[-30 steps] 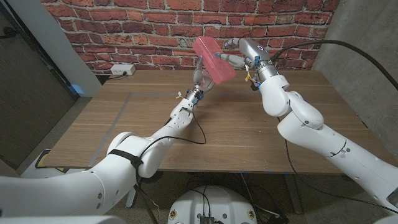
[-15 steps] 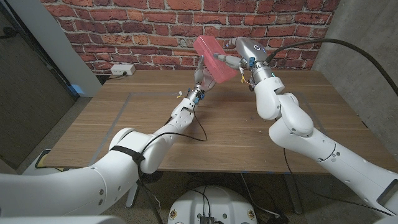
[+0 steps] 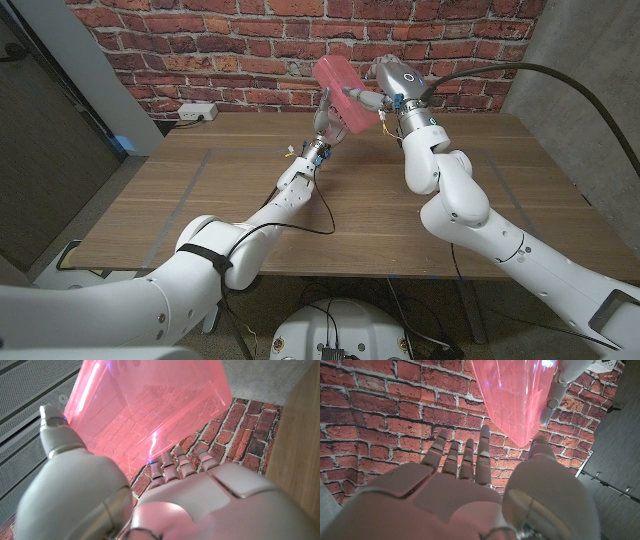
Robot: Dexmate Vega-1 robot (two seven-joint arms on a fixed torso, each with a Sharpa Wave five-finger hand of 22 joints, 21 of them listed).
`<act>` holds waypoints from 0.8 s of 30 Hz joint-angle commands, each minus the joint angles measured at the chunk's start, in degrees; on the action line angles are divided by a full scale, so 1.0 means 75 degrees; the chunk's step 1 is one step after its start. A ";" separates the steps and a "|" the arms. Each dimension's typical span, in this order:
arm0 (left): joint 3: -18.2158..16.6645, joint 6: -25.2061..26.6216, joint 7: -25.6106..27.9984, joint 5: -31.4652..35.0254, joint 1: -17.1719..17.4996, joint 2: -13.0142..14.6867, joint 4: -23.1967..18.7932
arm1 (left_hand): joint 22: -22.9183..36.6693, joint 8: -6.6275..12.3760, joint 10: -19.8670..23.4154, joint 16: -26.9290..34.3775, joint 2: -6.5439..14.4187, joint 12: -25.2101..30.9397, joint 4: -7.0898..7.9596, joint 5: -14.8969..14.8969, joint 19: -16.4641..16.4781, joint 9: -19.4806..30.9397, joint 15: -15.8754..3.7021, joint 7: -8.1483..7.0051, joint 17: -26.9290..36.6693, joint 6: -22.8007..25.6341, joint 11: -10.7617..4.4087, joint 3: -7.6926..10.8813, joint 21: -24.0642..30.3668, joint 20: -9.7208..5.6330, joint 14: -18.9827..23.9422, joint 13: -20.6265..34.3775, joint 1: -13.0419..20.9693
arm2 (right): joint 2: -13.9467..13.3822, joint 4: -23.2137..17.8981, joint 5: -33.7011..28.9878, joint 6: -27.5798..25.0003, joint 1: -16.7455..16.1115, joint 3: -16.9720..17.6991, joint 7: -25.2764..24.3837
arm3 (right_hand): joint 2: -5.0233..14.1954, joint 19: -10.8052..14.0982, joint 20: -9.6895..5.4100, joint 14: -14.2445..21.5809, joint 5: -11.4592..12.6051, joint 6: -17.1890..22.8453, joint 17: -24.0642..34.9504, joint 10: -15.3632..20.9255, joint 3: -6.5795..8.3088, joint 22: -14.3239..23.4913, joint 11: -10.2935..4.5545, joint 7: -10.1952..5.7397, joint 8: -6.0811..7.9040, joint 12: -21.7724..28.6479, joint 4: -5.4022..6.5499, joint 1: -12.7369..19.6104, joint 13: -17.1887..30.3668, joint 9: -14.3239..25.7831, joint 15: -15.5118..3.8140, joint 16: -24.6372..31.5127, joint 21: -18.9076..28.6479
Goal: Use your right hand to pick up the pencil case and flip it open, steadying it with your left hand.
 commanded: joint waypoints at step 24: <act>-0.0252 -0.0151 -0.0414 -0.0102 -0.0496 -0.0305 0.1044 | 0.0038 0.0199 0.0930 0.0006 0.1519 -0.0108 0.1531 0.0024 -0.0029 0.0054 -0.0533 -0.0770 0.0034 0.0853 -0.0952 0.3426 0.0029 -0.0014 -0.0030 -0.0014 0.1238 | 0.0985 0.0879 -0.1503 0.0465 0.0154 -0.0080 0.1298 | 0.0067 -0.0394 0.0022 -0.0239 0.0062 -0.0050 -0.0102 -0.0201 -0.0010 0.0009 0.0050 0.0000 -0.0378 -0.0106 -0.0072 0.0052 0.0003 0.0018 0.0208 0.0138 0.0006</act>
